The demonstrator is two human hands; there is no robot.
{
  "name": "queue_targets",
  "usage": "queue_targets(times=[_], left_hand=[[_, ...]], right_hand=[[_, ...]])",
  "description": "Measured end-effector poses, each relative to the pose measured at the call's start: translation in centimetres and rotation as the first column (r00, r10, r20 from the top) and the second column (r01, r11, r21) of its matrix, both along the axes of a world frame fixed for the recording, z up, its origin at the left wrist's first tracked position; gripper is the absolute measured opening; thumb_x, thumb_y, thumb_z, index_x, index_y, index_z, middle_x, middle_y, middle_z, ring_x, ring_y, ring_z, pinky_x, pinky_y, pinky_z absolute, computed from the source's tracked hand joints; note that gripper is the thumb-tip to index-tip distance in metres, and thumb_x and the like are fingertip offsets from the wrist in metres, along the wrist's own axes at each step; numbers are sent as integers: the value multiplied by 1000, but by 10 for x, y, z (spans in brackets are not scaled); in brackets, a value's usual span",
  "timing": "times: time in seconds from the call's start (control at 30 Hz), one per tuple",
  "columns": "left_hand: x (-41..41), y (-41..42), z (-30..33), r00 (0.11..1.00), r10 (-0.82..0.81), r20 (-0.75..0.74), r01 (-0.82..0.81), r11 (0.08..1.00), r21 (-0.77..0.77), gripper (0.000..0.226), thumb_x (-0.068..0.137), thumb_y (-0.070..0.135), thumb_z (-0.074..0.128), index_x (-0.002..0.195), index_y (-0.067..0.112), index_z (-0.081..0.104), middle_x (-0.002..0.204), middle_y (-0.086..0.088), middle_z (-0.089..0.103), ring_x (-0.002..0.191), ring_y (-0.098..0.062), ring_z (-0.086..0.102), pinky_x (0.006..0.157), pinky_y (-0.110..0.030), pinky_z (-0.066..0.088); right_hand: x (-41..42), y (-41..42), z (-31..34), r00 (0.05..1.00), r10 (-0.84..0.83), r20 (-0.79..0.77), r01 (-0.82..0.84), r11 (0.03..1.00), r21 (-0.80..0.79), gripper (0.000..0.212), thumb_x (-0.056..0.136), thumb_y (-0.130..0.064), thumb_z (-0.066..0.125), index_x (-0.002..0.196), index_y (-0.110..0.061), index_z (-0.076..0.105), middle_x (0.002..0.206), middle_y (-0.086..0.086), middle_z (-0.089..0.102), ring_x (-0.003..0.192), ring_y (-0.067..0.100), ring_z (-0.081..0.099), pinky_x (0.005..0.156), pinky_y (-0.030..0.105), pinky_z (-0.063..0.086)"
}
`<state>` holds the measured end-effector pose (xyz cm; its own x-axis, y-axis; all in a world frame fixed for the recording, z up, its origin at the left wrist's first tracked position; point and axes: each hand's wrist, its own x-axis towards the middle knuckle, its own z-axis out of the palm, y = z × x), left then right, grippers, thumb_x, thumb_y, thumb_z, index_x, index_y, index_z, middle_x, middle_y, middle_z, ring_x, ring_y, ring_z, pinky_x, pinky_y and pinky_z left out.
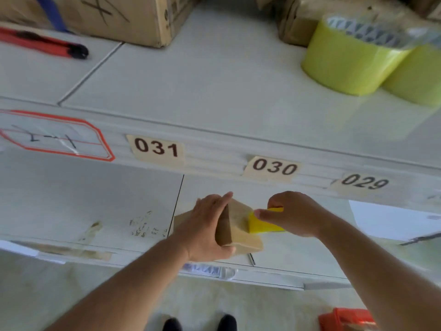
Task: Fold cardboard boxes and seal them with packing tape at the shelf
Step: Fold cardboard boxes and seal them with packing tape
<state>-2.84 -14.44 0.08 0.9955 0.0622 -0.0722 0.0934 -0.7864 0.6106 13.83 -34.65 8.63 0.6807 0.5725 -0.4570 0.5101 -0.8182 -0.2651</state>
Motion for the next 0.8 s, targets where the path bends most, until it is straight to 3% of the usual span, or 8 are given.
queue_targets(times=[0.07, 0.13, 0.27, 0.4, 0.5, 0.6, 0.7, 0.8], left_hand=[[-17, 7, -2, 998, 58, -13, -60, 987, -146, 126, 65, 66, 79, 158, 41, -3, 152, 13, 18, 136, -12, 38, 116, -40, 42], [-34, 16, -7, 996, 84, -31, -88, 981, -174, 125, 64, 67, 80, 156, 41, -1, 154, 15, 18, 134, -8, 43, 113, -36, 45], [-71, 49, -10, 993, 76, -94, -80, 996, -44, 123, 64, 66, 80, 155, 39, 2, 155, 14, 21, 135, -9, 43, 112, -29, 42], [-81, 77, -4, 988, 4, -153, 18, 989, 147, 127, 63, 76, 71, 159, 33, 1, 169, 13, -7, 156, -13, 9, 124, -33, 25], [-72, 75, 0, 983, -42, -178, 57, 995, 79, 124, 65, 70, 78, 160, 41, 3, 164, 23, -7, 154, -6, 7, 124, -26, 19], [-76, 74, -9, 991, -22, -129, 23, 1000, 6, 116, 67, 65, 80, 157, 39, 12, 154, 22, 5, 147, -3, 20, 120, -27, 31], [-81, 84, -13, 991, -37, -130, 45, 997, 60, 122, 66, 72, 75, 158, 31, 5, 154, 15, 8, 144, -10, 25, 115, -31, 38], [-79, 84, -11, 988, -52, -143, 63, 996, 71, 124, 69, 75, 70, 159, 28, -2, 154, 18, 1, 147, -11, 23, 115, -32, 38]], right_hand=[[-17, 4, 23, 999, 20, -41, -16, 995, 101, 42, 80, -76, 59, 80, -34, 63, 79, -5, 65, 77, 12, 61, 63, 30, 43], [-39, 18, 35, 998, 57, -35, -52, 989, 135, 41, 85, -69, 63, 82, -28, 65, 79, -4, 65, 74, 11, 62, 62, 28, 43], [-86, 57, 38, 997, 75, -24, -71, 987, 143, 51, 84, -78, 57, 84, -27, 62, 75, -5, 66, 72, 12, 63, 61, 28, 43], [-129, 107, 38, 977, 197, 85, -204, 976, 81, 51, 89, -76, 53, 92, -26, 63, 86, -7, 62, 88, 20, 60, 73, 34, 46], [-141, 131, 39, 968, 210, 140, -218, 975, 50, 45, 90, -72, 52, 101, -31, 66, 88, -8, 60, 92, 19, 58, 78, 35, 47], [-138, 136, 38, 969, 195, 152, -201, 979, 20, 51, 87, -76, 50, 96, -28, 67, 92, -6, 64, 94, 22, 61, 79, 36, 50], [-114, 106, 46, 957, 220, 189, -201, 973, -115, 54, 86, -80, 47, 78, -28, 53, 77, -10, 50, 85, 20, 54, 71, 33, 41], [-77, 60, 40, 932, 237, 276, -146, 939, -313, 67, 84, -90, 40, 82, -26, 59, 78, -8, 54, 86, 21, 58, 75, 34, 44]])
